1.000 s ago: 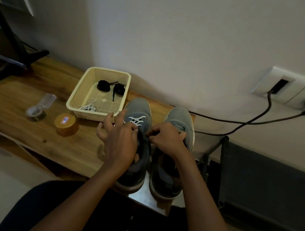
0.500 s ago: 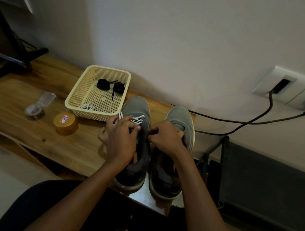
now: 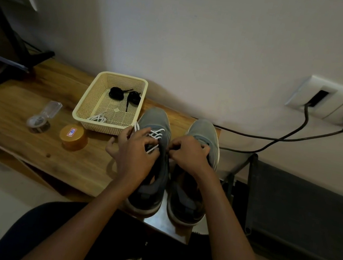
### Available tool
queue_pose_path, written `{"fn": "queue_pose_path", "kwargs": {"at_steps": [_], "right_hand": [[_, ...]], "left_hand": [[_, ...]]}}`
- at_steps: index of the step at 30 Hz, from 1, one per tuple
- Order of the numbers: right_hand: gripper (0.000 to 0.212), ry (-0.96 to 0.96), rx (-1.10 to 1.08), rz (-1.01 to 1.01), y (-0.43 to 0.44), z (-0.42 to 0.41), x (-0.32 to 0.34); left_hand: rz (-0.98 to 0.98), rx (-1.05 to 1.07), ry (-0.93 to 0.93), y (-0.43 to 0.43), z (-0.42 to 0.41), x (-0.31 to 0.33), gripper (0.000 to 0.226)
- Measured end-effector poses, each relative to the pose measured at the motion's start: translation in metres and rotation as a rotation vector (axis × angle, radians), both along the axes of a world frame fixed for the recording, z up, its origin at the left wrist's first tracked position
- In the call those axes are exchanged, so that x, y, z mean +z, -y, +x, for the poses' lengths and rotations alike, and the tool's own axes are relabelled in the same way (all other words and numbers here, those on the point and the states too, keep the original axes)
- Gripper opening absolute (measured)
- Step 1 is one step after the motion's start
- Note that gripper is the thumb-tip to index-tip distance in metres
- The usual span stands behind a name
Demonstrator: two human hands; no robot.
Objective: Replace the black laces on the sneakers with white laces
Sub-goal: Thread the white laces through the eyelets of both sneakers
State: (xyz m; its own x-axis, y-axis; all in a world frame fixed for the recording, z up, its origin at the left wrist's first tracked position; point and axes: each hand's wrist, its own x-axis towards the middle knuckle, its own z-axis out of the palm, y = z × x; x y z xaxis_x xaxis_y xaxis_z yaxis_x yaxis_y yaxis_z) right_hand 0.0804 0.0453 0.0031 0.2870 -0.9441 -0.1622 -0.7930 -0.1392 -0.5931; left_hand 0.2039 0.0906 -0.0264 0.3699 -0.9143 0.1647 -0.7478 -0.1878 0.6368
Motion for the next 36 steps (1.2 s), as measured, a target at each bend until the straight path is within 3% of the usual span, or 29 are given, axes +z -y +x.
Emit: {"fn": "queue_pose_path", "kwargs": {"at_steps": [4,8,14,21,32,36], "right_hand": [[0.018,-0.006,-0.042,-0.023,0.001,0.000,0.002],[0.017,0.013,-0.045,-0.078,-0.001,0.002,0.004],[0.021,0.064,0.006,-0.092,0.000,0.011,-0.002],[0.021,-0.006,-0.014,-0.102,-0.002,0.012,0.000],[0.008,-0.066,0.007,-0.074,-0.002,0.014,0.005],[0.015,-0.103,0.018,-0.064,-0.001,0.014,0.006]], "left_hand": [[-0.050,-0.005,0.305,-0.006,0.002,0.006,0.012],[-0.080,-0.026,0.392,-0.004,0.002,0.007,0.008],[-0.028,0.023,0.217,0.000,-0.001,0.002,0.010],[0.041,0.047,0.017,0.002,-0.006,-0.001,0.012],[0.041,0.029,-0.084,0.007,-0.004,-0.004,0.014],[0.045,0.002,-0.102,0.009,-0.004,-0.005,0.013]]}}
